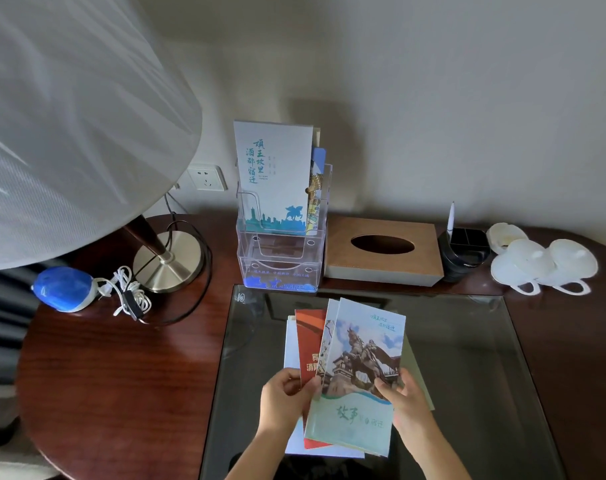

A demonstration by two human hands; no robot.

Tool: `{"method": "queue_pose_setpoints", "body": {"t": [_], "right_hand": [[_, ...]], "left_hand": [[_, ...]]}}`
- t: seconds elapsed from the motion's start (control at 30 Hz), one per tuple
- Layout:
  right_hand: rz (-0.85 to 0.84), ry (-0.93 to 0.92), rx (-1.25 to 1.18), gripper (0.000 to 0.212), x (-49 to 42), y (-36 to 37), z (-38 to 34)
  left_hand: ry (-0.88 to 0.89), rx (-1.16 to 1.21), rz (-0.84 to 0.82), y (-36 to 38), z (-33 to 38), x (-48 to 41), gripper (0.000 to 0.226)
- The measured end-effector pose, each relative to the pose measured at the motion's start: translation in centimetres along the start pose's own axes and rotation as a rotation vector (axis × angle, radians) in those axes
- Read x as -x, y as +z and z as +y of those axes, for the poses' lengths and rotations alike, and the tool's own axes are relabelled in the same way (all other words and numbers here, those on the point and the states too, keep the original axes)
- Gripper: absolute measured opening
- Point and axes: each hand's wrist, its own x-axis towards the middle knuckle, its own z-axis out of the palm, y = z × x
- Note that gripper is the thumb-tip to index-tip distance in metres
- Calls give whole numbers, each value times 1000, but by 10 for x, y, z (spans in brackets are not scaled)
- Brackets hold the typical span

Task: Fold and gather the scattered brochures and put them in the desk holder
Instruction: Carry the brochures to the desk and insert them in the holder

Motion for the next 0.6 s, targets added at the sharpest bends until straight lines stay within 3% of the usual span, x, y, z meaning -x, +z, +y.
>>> {"method": "queue_pose_setpoints", "body": {"t": [0.3,0.47,0.6], "right_hand": [[51,46,-120,28,4,-25,-10],[138,69,-13,27,8,-40,-19],[274,47,180,37,4,-62,-18]], "left_hand": [[98,-45,284,-40,5,-17,5],[126,-162,295,-32,0,-10,5],[146,-302,326,-12,-10,0,30]]}}
